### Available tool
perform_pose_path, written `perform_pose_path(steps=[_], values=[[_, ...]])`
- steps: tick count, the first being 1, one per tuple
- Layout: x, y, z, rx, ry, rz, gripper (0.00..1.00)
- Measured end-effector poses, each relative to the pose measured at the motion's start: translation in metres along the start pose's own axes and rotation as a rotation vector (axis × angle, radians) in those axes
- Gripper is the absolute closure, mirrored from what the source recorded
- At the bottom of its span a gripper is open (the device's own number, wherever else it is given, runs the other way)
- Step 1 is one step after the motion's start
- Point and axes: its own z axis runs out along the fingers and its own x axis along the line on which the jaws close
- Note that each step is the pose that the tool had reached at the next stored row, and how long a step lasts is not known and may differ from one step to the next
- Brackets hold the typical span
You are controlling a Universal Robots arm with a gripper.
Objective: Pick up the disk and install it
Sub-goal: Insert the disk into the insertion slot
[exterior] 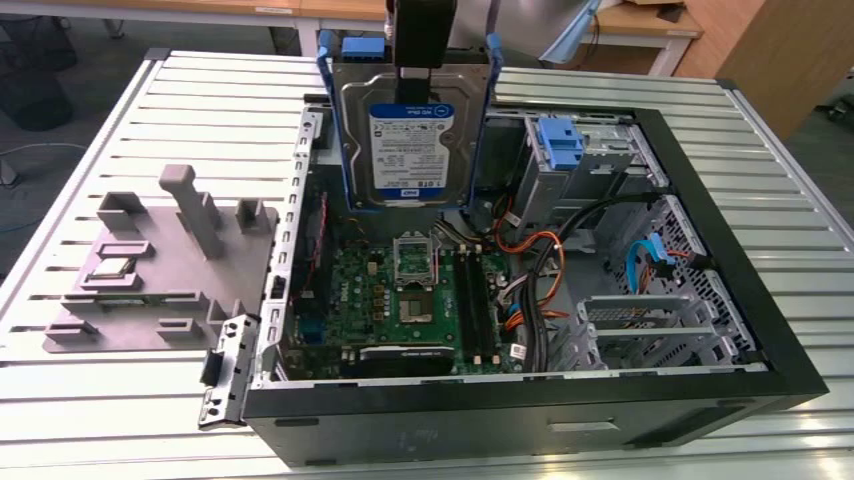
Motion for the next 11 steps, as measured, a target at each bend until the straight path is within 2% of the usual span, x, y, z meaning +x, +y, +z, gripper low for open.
perform_pose_path(steps=[5,11], values=[[0.0082,0.0000,-0.0003,0.0000,0.0000,0.000,0.65],[0.0087,0.0000,-0.0003,-0.0001,0.0000,0.000,0.65]])
